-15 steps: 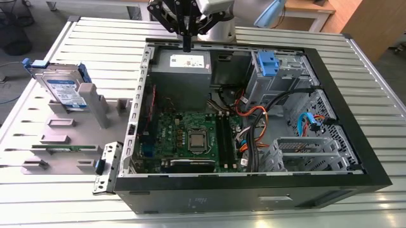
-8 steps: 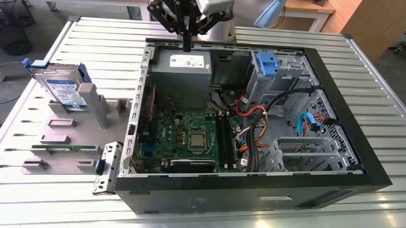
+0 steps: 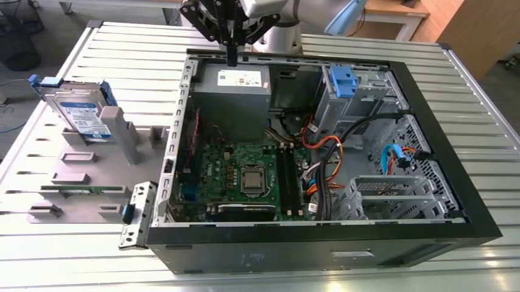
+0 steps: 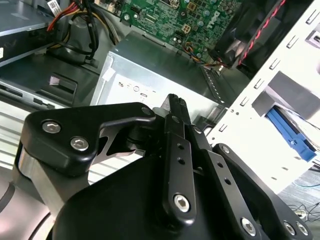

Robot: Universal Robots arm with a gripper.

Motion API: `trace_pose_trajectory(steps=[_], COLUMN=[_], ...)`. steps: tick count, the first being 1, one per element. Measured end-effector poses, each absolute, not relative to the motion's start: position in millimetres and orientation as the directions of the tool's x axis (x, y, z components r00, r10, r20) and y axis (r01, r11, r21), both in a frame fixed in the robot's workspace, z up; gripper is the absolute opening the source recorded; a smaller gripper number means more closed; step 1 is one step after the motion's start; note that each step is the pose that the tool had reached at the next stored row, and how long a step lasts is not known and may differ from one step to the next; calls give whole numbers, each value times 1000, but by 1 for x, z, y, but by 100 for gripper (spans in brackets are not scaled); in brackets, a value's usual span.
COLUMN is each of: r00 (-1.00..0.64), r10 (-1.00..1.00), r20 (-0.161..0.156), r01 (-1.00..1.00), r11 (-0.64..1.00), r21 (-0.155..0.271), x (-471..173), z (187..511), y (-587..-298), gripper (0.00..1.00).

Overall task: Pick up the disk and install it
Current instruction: 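Reach for the disk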

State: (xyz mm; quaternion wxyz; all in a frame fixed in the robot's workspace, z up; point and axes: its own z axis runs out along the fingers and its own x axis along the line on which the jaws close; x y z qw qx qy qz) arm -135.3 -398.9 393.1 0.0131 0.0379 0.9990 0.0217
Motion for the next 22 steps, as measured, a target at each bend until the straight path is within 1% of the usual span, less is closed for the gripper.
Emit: trace_pose_trajectory(steps=[22], r00=[-997], r10=[76], r20=[-24], r01=[75], r11=[996], r21=[44], x=[-172], z=[393], y=[-399], gripper=[11])
